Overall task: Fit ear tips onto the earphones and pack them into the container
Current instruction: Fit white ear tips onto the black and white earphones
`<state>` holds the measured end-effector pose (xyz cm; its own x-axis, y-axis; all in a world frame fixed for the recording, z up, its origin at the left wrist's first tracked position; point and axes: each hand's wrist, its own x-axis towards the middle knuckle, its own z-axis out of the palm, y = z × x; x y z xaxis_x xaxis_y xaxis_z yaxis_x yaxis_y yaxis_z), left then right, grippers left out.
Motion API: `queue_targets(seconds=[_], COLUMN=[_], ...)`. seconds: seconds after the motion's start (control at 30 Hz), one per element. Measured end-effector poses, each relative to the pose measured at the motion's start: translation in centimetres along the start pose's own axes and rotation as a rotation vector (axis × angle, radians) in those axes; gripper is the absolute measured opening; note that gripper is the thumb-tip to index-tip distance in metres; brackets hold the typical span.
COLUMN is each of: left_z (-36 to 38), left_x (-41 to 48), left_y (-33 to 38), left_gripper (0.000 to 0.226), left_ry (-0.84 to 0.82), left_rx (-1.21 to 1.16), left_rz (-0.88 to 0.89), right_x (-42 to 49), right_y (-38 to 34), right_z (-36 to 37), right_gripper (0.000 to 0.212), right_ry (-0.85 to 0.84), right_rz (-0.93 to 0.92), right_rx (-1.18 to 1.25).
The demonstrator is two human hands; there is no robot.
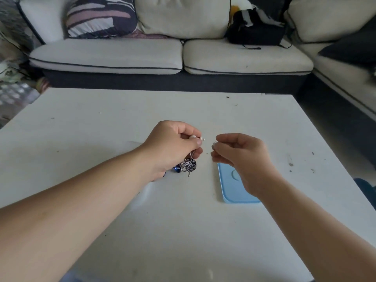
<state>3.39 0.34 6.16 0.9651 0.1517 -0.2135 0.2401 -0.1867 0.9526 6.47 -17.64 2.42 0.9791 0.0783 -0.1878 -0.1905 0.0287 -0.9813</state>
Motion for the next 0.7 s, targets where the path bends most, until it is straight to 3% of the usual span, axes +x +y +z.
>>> queue_targets(seconds=[0.23,0.7], left_z=[-0.8,-1.5], left_x=[-2.2,-2.0], left_y=[1.5,1.0], left_gripper=[0.012,0.012], left_ry=[-0.070,-0.119], left_rx=[0.027,0.102], left_rz=[0.120,0.143], right_x=[-4.9,-3.5], right_y=[-1.9,-1.5], right_z=[1.4,0.6], right_gripper=[0.012,0.012], right_ry=[-0.055,-0.184], right_rz=[-0.012,-0.026], right_rx=[0.232,0.193])
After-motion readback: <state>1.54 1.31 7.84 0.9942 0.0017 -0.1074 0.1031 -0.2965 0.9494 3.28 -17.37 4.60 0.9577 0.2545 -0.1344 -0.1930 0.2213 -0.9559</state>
